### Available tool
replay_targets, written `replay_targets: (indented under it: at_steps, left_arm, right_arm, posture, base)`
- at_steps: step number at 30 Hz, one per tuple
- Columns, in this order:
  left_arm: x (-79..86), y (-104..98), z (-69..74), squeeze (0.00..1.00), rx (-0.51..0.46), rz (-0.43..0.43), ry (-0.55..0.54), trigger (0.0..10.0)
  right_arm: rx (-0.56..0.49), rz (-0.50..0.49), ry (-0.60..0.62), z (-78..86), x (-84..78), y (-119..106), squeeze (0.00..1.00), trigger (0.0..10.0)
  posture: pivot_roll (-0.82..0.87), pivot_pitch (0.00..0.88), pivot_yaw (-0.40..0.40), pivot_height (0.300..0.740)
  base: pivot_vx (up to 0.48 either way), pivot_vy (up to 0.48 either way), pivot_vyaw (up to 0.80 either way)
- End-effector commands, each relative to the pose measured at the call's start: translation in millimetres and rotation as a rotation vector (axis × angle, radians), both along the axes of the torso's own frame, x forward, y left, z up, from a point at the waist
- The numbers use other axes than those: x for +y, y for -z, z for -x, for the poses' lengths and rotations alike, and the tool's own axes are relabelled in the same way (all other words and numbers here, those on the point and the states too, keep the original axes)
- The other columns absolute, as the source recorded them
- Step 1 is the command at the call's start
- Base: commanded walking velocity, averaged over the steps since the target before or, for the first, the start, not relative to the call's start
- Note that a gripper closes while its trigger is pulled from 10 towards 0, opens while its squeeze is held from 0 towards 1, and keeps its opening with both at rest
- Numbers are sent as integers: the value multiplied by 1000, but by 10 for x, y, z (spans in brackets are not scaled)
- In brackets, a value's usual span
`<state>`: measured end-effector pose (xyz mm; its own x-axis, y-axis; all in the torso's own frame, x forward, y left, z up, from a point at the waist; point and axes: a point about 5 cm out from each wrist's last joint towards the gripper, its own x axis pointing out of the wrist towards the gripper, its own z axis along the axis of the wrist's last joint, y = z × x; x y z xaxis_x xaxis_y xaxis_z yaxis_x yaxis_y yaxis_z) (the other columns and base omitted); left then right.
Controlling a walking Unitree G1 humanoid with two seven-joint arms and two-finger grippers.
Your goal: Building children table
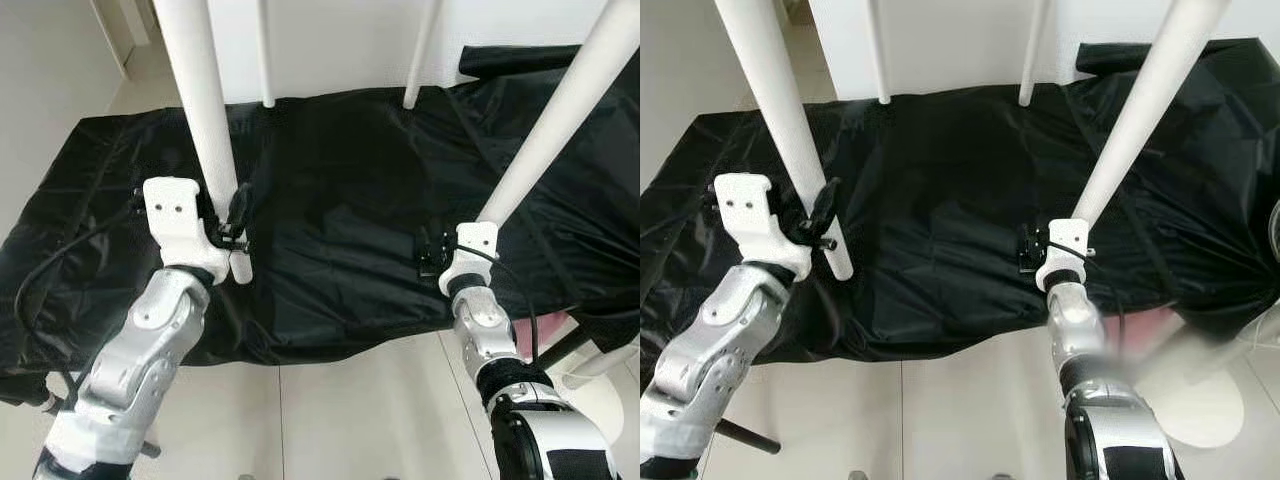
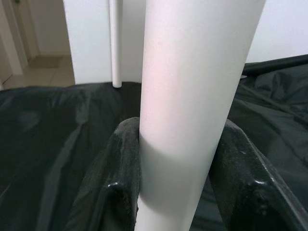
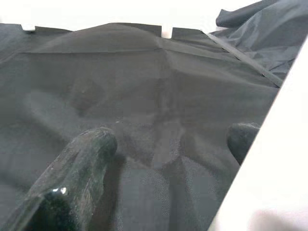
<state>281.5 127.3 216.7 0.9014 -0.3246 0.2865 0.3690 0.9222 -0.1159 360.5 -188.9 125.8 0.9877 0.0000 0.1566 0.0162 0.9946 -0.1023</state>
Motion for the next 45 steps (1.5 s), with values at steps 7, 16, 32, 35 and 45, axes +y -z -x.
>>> replay_targets:
  at_steps: [7,16,32,35,45]
  left_arm:
    - [-326,-212,184,0,-130,4,274,10000]
    - [-355,-128,240,0,-70,-48,308,10000]
    - [-241,195,348,0,40,-207,387,10000]
    - [-225,219,333,35,46,-224,365,10000]
    - [-111,252,283,1000,49,-272,245,10000]
  right_arm:
    - [38,17,-91,-40,190,38,0,10000]
    - [42,26,-82,-29,120,60,0,10000]
    - [18,34,-96,5,80,64,0,10000]
    - [17,36,-95,6,70,63,0,10000]
    - [8,31,-100,-2,86,48,0,10000]
  posture:
    - [32,57,59,740]
    - [19,58,59,740]
    - [23,62,48,740]
    - [22,63,48,740]
    - [32,70,42,740]
  base:
    - [0,0,0]
    - [0,0,0]
    - [0,0,0]
    - [0,0,0]
    - [0,0,0]
